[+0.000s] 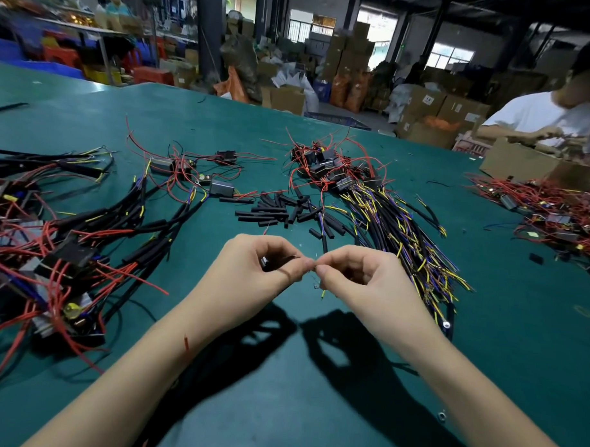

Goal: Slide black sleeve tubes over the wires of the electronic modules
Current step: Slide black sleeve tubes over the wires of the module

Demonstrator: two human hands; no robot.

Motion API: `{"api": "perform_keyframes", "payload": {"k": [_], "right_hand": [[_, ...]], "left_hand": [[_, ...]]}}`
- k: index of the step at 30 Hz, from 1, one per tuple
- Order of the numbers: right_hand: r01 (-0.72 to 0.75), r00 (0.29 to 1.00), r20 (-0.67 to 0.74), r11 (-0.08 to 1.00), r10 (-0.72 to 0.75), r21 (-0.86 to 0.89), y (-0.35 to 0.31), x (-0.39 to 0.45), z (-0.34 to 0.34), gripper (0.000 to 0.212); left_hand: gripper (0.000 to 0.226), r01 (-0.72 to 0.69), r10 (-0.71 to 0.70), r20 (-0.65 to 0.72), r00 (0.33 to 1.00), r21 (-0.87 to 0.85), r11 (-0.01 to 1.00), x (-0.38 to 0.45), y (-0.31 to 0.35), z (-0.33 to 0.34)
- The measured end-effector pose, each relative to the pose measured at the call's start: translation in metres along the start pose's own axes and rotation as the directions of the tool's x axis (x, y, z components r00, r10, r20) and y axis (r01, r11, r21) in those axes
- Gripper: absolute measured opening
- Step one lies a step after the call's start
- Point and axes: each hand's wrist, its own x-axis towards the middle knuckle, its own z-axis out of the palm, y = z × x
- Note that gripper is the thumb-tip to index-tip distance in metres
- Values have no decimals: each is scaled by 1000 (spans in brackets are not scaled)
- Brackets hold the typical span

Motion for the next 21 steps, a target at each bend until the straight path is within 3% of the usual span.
{"api": "perform_keyframes", "payload": {"k": [3, 5, 7, 10, 12, 15, 18, 21], "right_hand": [[-7, 1000, 1, 1000, 7, 24, 2, 0, -1, 13], [51, 998, -25, 997, -53, -55, 4, 0, 1, 11], [203, 974, -55, 950, -221, -236, 5, -3, 4, 9], [428, 864, -16, 751, -503, -503, 7, -7, 10, 3], [397, 883, -63, 811, -466, -430, 7, -7, 10, 4], [243, 955, -112, 941, -275, -237, 9, -3, 7, 11], [174, 973, -126, 971, -196, -164, 13, -3, 4, 12], [131, 979, -144, 985, -147, -115, 16, -3, 4, 12]], "left_hand": [[17, -9, 8, 31, 999, 22, 1000, -1, 0, 1], [18, 1, -2, 56, 998, 28, 1000, -1, 0, 2], [22, 35, -39, 121, 992, 32, 999, 2, 0, 0], [30, 100, -101, 237, 966, 14, 995, 5, -2, -8], [24, 87, -81, 223, 971, -13, 996, 5, -2, -11], [13, -65, 59, 95, 994, 60, 996, 3, -3, -13], [26, -133, 130, 62, 990, 53, 990, 1, 1, -22], [18, -90, 98, 81, 992, -96, 991, 2, 3, -29]]}}
